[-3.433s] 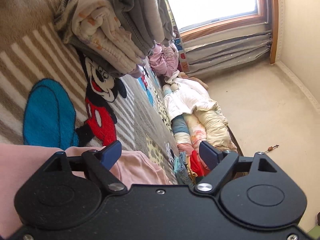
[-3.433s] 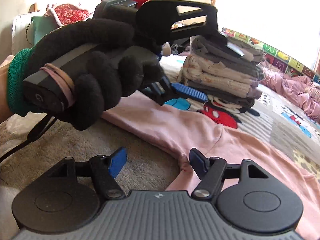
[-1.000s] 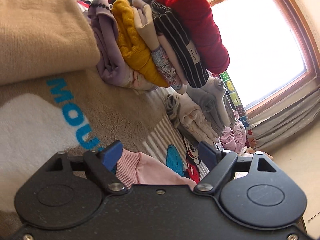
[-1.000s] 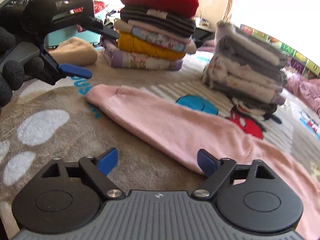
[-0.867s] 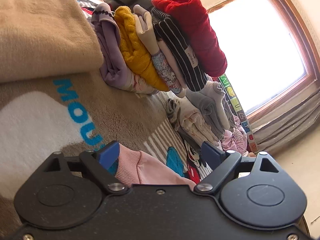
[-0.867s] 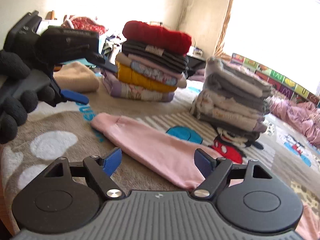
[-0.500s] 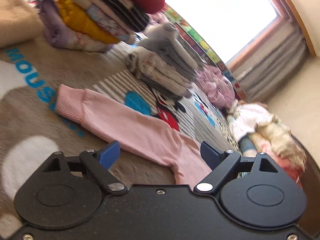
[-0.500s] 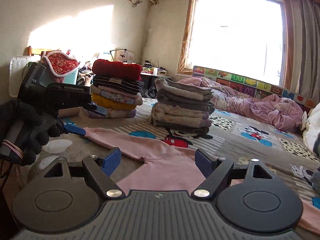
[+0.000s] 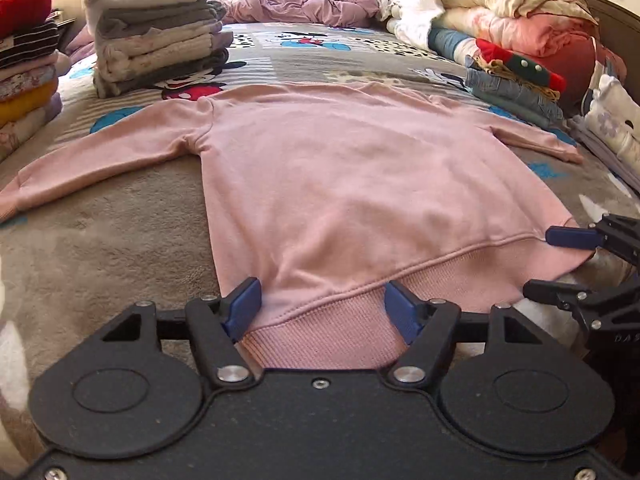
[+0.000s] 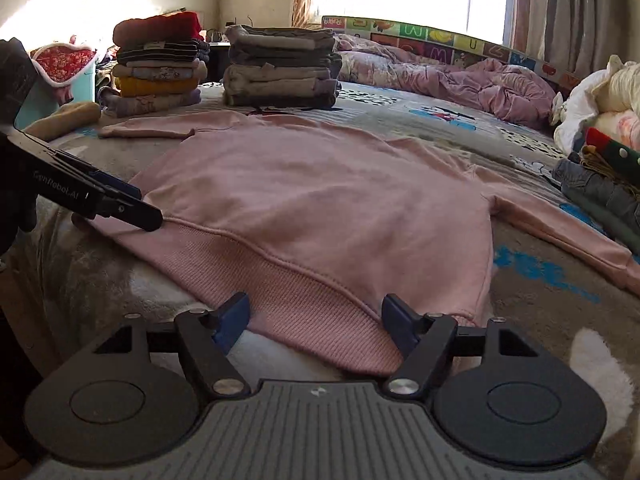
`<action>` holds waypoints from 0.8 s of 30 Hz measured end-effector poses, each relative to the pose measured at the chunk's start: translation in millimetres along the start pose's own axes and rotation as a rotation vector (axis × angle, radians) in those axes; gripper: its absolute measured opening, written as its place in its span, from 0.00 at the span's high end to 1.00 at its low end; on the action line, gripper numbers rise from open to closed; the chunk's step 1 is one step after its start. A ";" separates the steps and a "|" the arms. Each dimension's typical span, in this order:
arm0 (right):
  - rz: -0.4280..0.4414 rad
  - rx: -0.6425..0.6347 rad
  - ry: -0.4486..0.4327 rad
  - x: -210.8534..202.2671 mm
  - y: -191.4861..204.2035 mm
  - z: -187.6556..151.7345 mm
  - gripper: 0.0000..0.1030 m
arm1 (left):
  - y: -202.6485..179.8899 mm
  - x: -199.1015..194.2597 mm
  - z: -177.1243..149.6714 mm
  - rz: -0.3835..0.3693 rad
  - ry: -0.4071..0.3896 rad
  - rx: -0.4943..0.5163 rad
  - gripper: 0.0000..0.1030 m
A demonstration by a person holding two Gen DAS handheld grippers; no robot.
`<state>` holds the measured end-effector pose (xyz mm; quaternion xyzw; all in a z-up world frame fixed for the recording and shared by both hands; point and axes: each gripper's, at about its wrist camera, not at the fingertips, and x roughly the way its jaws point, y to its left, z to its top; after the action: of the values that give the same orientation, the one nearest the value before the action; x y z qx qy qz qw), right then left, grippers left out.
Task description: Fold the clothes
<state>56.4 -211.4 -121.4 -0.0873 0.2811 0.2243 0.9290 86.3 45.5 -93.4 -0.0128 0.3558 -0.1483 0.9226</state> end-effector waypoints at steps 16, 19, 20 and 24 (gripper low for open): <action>-0.013 0.210 -0.232 -37.0 -58.3 -3.0 0.37 | -51.6 -1.2 53.2 -0.112 -0.268 -0.093 0.05; -0.052 0.181 -0.189 -26.6 -63.7 -5.5 0.38 | -90.1 26.7 41.6 -0.077 -0.207 0.076 0.09; -0.053 0.198 -0.145 -19.4 -67.6 -9.7 0.38 | -99.9 45.4 33.6 -0.047 -0.113 0.142 0.09; -0.016 0.249 -0.062 -8.7 -79.4 -21.6 0.41 | -111.7 69.6 16.2 0.004 -0.024 0.275 0.07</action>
<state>76.5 -291.0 -131.5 0.0333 0.2771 0.1830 0.9427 116.3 -82.2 -112.3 0.1127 0.3209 -0.1938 0.9202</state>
